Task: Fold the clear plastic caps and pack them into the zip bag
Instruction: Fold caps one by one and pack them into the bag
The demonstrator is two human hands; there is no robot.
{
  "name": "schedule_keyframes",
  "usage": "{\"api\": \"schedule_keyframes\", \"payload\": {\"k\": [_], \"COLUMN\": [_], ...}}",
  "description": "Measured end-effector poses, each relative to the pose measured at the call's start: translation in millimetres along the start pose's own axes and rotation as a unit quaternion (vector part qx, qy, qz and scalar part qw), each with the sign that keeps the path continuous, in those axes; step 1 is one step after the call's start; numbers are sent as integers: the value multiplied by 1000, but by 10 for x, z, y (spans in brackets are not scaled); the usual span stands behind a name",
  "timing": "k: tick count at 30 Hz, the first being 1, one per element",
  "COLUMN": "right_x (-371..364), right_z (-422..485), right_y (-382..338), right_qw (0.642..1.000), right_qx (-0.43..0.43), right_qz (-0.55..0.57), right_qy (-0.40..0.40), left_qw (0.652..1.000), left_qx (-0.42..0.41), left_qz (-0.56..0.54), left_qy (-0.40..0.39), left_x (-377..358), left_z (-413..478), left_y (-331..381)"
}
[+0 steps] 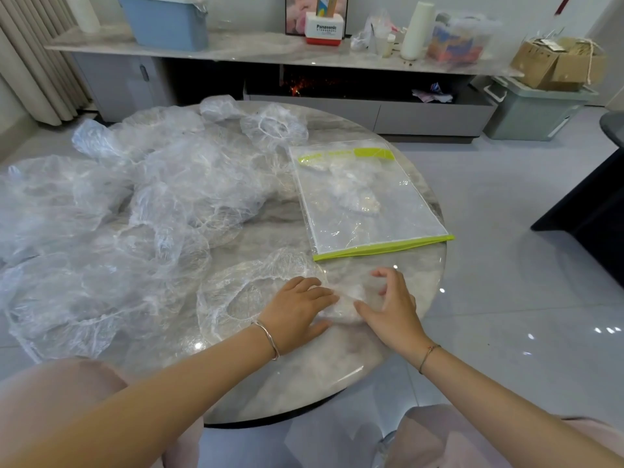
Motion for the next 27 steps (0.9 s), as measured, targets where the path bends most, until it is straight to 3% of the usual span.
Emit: {"api": "schedule_keyframes", "payload": {"k": [3,6,8,10,14,16,18,22,25,27], "right_x": [73,75,77,130,234,222,208,353,536,633], "right_z": [40,95,126,176,268,320,394,632,805,886], "right_y": [-62,6,56,14,-184,-199,-188,-86,41,116], "right_qw": [992,981,994,992,916,874,859,862,854,855], "right_qx": [125,156,83,-15,-124,-183,-221,-248,-246,-244], "right_qz": [-4,-79,-42,117,377,445,458,439,447,437], "right_qy": [-34,-77,-60,-51,-51,-67,-63,50,107,135], "left_qw": [999,991,979,953,871,834,813,837,915,957], "left_qx": [22,61,83,141,222,248,266,296,252,200], "left_qz": [-31,-111,-178,-269,-435,-489,-514,-459,-317,-205], "left_qy": [10,34,47,19,-46,-54,-58,-5,3,-38], "left_x": [55,127,195,282,391,411,391,283,182,99], "left_z": [92,178,227,268,380,443,527,765,961,1101], "left_y": [11,-7,-45,-81,-109,-87,-66,-137,-252,-284]}}
Point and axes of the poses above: each hand's wrist, its own z-axis towards the middle knuckle, its own x-axis out of the back of the hand, y = z × x, the point moved 1 cm from there along z, towards the middle knuckle, and after that the axes turned 10 degrees about x, right-handed, at the moved point
